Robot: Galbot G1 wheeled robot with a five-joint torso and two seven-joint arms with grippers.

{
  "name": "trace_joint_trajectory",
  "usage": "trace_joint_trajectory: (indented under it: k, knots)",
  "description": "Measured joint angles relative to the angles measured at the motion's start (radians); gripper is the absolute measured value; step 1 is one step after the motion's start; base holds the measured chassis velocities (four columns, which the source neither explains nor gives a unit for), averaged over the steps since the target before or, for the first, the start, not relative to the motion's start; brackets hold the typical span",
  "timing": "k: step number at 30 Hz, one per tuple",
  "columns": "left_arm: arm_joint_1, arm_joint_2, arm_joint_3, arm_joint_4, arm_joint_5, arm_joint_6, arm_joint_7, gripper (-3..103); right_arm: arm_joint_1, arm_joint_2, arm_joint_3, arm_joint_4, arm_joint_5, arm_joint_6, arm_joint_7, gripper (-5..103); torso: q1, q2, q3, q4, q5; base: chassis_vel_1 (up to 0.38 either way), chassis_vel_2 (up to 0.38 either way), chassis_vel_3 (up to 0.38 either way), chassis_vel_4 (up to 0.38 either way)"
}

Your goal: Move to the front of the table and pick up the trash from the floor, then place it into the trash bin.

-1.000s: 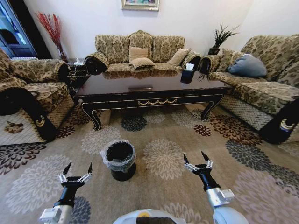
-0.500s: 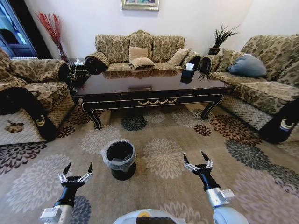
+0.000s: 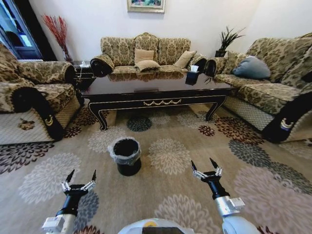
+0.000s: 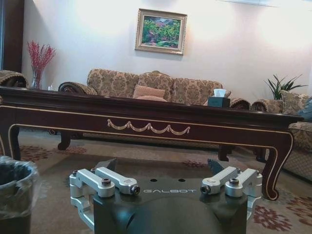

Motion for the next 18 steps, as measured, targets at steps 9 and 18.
trace_joint_trajectory:
  k: [9, 18]
  knots:
    - [0.0, 0.0, 0.0, 0.0, 0.0, 0.0, 0.0, 100, 0.0, 0.0, 0.0, 0.0, 0.0, 0.0, 0.0, 100, 0.0, 0.0, 0.0, 0.0, 0.0002, 0.179, -0.172, -0.168, 0.178]
    - [0.0, 0.0, 0.0, 0.0, 0.0, 0.0, 0.0, 100, 0.0, 0.0, 0.0, 0.0, 0.0, 0.0, 0.0, 100, 0.0, 0.0, 0.0, 0.0001, -0.0001, 0.201, -0.185, -0.178, 0.203]
